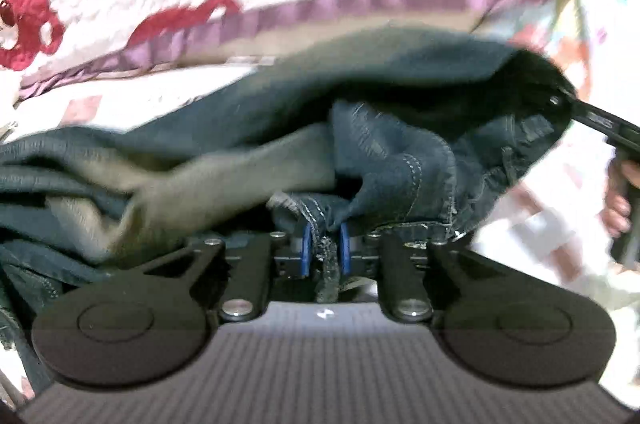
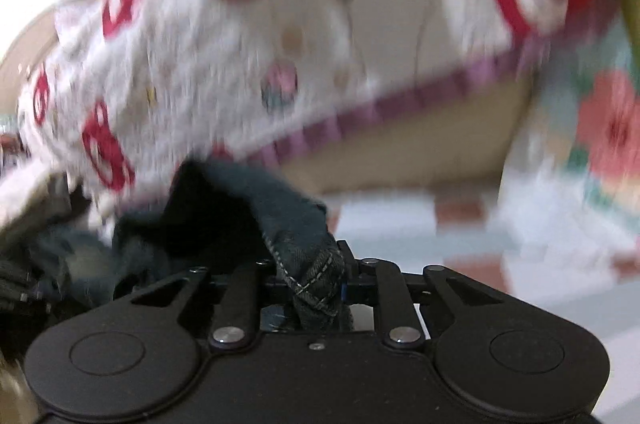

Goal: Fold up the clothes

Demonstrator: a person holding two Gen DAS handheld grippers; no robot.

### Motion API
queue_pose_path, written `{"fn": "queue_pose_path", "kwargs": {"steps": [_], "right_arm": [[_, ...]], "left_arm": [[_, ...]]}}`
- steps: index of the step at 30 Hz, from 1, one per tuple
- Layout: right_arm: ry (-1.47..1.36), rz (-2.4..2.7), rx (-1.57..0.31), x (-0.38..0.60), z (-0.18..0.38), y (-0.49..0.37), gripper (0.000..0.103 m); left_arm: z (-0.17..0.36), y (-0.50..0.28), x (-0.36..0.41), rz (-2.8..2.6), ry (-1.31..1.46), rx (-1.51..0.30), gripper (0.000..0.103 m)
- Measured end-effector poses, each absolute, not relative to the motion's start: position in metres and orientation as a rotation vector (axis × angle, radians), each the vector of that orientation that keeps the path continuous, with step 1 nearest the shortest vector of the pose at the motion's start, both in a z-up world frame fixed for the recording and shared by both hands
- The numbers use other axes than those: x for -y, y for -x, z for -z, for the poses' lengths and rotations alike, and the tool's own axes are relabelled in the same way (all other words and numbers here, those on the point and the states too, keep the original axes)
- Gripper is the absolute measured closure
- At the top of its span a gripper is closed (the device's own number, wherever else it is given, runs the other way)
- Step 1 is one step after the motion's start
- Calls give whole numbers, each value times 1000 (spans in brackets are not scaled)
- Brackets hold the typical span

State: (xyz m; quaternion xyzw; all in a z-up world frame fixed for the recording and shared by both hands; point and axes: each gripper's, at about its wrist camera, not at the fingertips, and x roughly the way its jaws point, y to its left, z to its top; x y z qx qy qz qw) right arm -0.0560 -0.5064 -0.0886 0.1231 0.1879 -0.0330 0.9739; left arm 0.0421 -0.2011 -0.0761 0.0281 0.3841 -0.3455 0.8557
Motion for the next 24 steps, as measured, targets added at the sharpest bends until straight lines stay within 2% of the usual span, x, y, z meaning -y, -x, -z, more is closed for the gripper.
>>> {"fn": "queue_pose_path", "kwargs": {"steps": [5,7,9,10,12,13,14,15,19,21,24], "right_arm": [[-88,93,-208,521,-22,71,87],[0,122,-156,527,-66,79,88],[24,179,-179,549,-102,76,86],[34,208,-193,560,-120,74,83],[94,208,-407,595,-128,48,57],[86,245,-481,614,-118,43,53],[74,287,-551,632,-108,38,42],[19,330,-602,644,-93,44,43],[-203,375,-649,660,-31,105,42],[-303,362,-678,649,4,139,42],[-425,293,-760,622,59,178,42]], "left_arm": [[-16,7,225,1073,71,-682,94],[-54,41,252,1216,16,-585,94],[-70,57,286,1273,30,-573,93],[-72,61,303,1285,60,-595,91],[-44,57,343,1250,87,-734,85],[-29,55,364,1232,98,-802,74],[-5,54,379,1216,55,-866,60],[19,53,394,1197,10,-929,56],[75,55,391,1025,-173,-1015,56],[78,45,365,953,-180,-1014,55],[73,20,317,803,-160,-1013,49]]}}
